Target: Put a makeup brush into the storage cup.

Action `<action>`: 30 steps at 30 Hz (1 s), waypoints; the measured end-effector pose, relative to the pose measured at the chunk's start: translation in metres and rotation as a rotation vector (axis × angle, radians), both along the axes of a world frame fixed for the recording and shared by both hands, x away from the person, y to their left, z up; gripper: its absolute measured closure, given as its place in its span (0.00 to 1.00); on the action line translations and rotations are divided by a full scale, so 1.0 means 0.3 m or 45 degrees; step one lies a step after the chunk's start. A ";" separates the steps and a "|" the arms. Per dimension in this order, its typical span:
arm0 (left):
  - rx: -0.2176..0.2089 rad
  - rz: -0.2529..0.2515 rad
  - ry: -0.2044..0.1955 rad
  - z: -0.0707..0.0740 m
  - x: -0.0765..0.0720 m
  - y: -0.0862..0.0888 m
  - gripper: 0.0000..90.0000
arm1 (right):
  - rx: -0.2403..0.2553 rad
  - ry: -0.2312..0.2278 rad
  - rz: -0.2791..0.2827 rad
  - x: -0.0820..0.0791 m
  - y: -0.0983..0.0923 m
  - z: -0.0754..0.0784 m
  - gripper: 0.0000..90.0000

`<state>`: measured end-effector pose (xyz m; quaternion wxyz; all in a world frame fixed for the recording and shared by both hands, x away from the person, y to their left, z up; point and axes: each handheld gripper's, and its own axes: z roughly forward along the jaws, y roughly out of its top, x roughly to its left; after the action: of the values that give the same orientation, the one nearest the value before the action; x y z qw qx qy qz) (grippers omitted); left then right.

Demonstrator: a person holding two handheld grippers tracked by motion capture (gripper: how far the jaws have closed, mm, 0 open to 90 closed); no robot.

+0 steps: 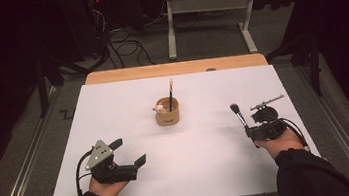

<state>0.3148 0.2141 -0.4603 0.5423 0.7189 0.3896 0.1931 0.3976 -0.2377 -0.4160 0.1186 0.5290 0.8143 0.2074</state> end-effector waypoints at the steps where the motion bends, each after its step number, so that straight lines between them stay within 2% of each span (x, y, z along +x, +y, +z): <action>1: 0.001 0.000 0.000 0.000 0.000 0.000 0.01 | 0.008 -0.012 0.000 -0.002 -0.004 -0.001 0.90; 7: 0.005 0.000 0.003 -0.002 0.001 -0.002 0.01 | 0.060 -0.075 -0.012 -0.013 -0.017 -0.020 0.90; 14: 0.012 -0.002 0.002 -0.004 0.004 -0.005 0.01 | 0.161 -0.147 -0.017 -0.024 -0.026 -0.056 0.90; 18: 0.018 -0.003 0.005 -0.006 0.008 -0.008 0.01 | 0.222 -0.198 -0.047 -0.026 -0.044 -0.066 0.90; 23: 0.026 0.003 0.007 -0.009 0.012 -0.011 0.01 | 0.233 -0.284 -0.043 -0.034 -0.062 -0.072 0.90; 30: 0.034 0.025 0.014 -0.014 0.015 -0.013 0.01 | 0.310 -0.369 -0.052 -0.046 -0.078 -0.086 0.90</action>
<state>0.3192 0.2100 -0.4644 0.5285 0.7232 0.3972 0.1998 0.3836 -0.2611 -0.4418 0.1740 0.5204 0.7466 0.3761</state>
